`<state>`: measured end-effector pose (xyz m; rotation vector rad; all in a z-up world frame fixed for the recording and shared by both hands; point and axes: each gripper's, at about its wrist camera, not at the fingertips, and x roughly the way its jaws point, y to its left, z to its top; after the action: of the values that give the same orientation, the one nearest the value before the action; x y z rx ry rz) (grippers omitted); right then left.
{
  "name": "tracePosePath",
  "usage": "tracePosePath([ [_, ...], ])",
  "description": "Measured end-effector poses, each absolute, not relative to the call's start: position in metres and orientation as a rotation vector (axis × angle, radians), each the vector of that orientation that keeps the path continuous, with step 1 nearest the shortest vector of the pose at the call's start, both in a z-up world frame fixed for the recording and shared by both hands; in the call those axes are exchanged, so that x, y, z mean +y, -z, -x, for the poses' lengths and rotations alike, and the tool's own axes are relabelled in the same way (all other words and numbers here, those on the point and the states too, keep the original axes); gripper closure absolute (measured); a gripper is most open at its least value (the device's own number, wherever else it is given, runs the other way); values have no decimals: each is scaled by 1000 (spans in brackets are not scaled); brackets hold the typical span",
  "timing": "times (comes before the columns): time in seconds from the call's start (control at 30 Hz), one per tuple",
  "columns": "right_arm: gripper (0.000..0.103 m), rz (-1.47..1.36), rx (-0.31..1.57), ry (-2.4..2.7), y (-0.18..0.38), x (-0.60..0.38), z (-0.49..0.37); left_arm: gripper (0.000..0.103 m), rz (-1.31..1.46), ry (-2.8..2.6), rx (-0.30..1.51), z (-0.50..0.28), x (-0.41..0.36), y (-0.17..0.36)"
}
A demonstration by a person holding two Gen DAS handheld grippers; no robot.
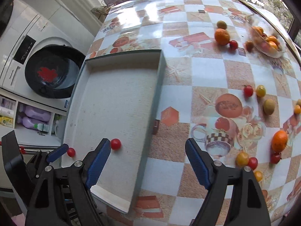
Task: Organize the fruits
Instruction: 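Grasp a yellow tomato with the left tool while the right tool grasps another yellow tomato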
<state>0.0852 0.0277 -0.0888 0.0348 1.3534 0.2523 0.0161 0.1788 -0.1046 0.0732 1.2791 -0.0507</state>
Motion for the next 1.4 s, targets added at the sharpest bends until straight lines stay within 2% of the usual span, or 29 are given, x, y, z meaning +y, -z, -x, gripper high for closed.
tracePosePath([
  [0.33, 19, -88, 1343, -3, 71, -107, -45, 13, -137, 225, 1217, -28, 77, 74],
  [0.6, 19, -77, 1394, 78, 81, -175, -9, 13, -233, 356, 1211, -38, 0, 108],
  [0.87, 19, -96, 1411, 69, 101, -185, 21, 13, -292, 425, 1176, -43, -33, 130],
  [0.93, 24, -85, 1400, 67, 103, -183, 23, 13, -285, 421, 1182, -46, -36, 135],
  [1.0, 36, -64, 1390, 66, 106, -180, 23, 14, -280, 424, 1184, -50, -39, 139],
  [1.1, 44, -33, 1372, 69, 106, -176, 21, 16, -280, 440, 1170, -52, -46, 139],
  [1.23, 46, -1, 1354, 68, 107, -172, 15, 17, -293, 443, 1159, -55, -55, 139],
  [1.33, 51, 17, 1349, 72, 108, -169, 11, 28, -272, 461, 1163, -55, -59, 137],
  [1.4, 61, 33, 1346, 76, 109, -168, 10, 40, -267, 470, 1164, -52, -61, 135],
])
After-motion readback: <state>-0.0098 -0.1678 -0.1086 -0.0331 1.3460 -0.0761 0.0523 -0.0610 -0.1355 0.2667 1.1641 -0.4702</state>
